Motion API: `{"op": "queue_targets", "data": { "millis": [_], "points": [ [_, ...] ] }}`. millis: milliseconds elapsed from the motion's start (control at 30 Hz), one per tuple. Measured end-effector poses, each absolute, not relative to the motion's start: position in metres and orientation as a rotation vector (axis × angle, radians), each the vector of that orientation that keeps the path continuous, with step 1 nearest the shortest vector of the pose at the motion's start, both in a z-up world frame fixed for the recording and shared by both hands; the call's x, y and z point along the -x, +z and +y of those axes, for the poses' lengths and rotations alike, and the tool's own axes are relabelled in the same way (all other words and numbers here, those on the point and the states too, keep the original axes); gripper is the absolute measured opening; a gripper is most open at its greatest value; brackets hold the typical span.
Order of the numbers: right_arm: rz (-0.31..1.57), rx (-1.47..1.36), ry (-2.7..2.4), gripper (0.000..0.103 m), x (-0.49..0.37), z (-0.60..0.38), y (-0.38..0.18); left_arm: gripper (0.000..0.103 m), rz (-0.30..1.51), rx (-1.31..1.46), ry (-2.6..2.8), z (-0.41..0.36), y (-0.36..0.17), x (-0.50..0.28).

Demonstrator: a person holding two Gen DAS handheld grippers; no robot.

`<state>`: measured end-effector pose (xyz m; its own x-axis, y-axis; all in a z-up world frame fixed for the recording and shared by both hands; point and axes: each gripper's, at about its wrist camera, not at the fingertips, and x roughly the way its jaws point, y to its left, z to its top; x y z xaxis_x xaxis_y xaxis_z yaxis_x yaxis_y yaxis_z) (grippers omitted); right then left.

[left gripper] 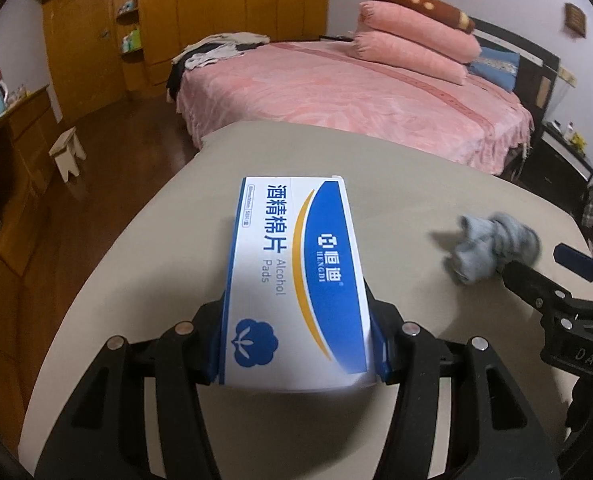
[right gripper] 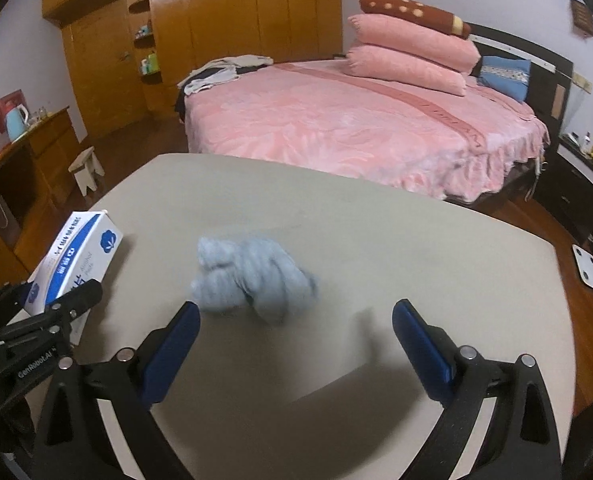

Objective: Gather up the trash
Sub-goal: 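Grasp the grey cloth with the right tool while the left tool holds the box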

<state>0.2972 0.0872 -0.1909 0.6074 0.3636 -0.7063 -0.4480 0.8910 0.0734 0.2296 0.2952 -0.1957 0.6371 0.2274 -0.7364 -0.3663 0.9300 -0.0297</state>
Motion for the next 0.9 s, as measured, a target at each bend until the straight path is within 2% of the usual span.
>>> {"op": "queue_targets", "data": {
  "millis": [200, 333, 400, 433, 467, 900],
  "points": [
    [0.822, 0.124, 0.495, 0.093, -0.307, 0.108, -0.199, 0.054, 0.806, 0.191, 0.355, 0.307, -0.195, -0.238],
    [0.858, 0.14, 0.521, 0.073, -0.313, 0.118, -0.204, 0.054, 0.809, 0.19, 0.355, 0.308, -0.195, -0.24],
    [0.855, 0.139, 0.549, 0.059, -0.311, 0.12, -0.204, 0.054, 0.805, 0.191, 0.355, 0.308, -0.195, -0.24],
    [0.853, 0.14, 0.557, 0.04, -0.31, 0.12, -0.204, 0.054, 0.801, 0.19, 0.355, 0.308, -0.194, -0.241],
    [0.853, 0.141, 0.571, 0.034, -0.309, 0.12, -0.204, 0.054, 0.798, 0.189, 0.355, 0.307, -0.195, -0.241],
    [0.807, 0.076, 0.568, 0.033, -0.263, 0.076, -0.19, 0.054, 0.775, 0.186, 0.311, 0.268, -0.188, -0.221]
  ]
}}
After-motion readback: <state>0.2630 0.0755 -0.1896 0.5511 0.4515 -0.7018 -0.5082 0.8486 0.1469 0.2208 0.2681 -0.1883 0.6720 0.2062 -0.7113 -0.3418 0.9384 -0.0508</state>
